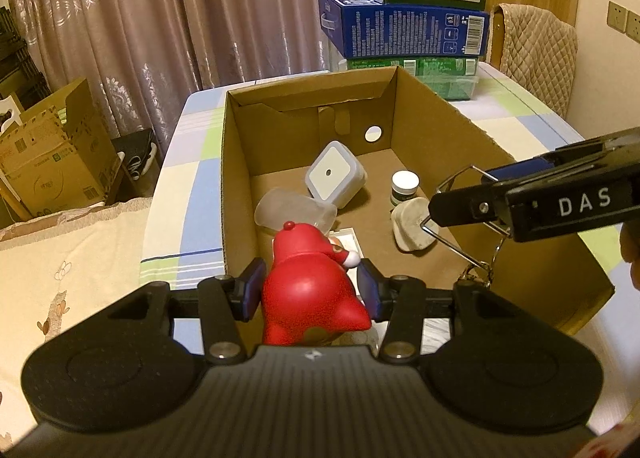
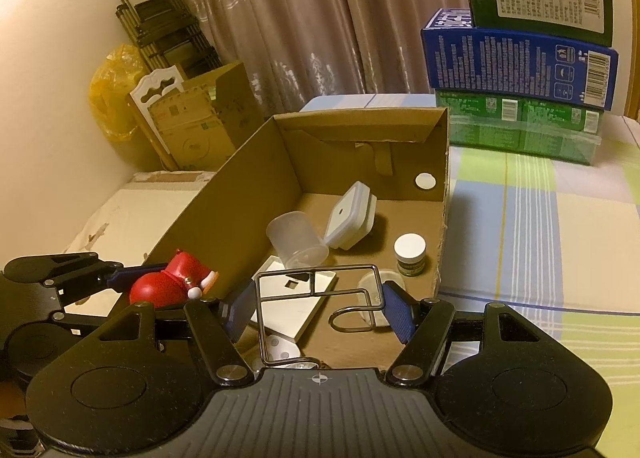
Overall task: Organize rigid objects
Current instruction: 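Open the left gripper to drop the red toy while the right drops the rack into the box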
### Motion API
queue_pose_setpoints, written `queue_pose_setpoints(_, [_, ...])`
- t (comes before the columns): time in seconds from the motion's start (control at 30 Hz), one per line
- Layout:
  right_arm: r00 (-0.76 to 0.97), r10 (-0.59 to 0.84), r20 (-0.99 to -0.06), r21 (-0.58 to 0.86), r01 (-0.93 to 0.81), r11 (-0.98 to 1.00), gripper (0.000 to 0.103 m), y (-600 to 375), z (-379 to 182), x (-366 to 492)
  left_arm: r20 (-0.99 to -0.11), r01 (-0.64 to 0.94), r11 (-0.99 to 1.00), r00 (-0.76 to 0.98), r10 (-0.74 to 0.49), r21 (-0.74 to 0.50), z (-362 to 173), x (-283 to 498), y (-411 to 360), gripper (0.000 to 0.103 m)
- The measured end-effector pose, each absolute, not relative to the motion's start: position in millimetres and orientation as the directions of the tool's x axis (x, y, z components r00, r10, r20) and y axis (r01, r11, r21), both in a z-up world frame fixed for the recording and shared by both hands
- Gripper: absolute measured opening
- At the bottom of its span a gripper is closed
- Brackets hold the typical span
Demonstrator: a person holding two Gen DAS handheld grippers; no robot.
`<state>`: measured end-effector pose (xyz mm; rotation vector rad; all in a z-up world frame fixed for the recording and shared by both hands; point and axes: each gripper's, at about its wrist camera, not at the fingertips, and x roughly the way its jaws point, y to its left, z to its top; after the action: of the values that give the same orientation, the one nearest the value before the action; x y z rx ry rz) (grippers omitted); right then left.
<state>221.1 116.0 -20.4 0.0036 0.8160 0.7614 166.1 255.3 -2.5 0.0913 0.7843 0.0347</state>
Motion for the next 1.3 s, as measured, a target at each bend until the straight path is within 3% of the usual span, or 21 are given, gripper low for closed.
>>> queue_pose_setpoints(1.3, [0.441,0.614,-0.655,0.304,-0.590,0.748,0.065,114.0,-19.1,219.8,-0.669,-0.034,0.996,0.739,0.079,0.079,13.7,155.8,261.0,0.043])
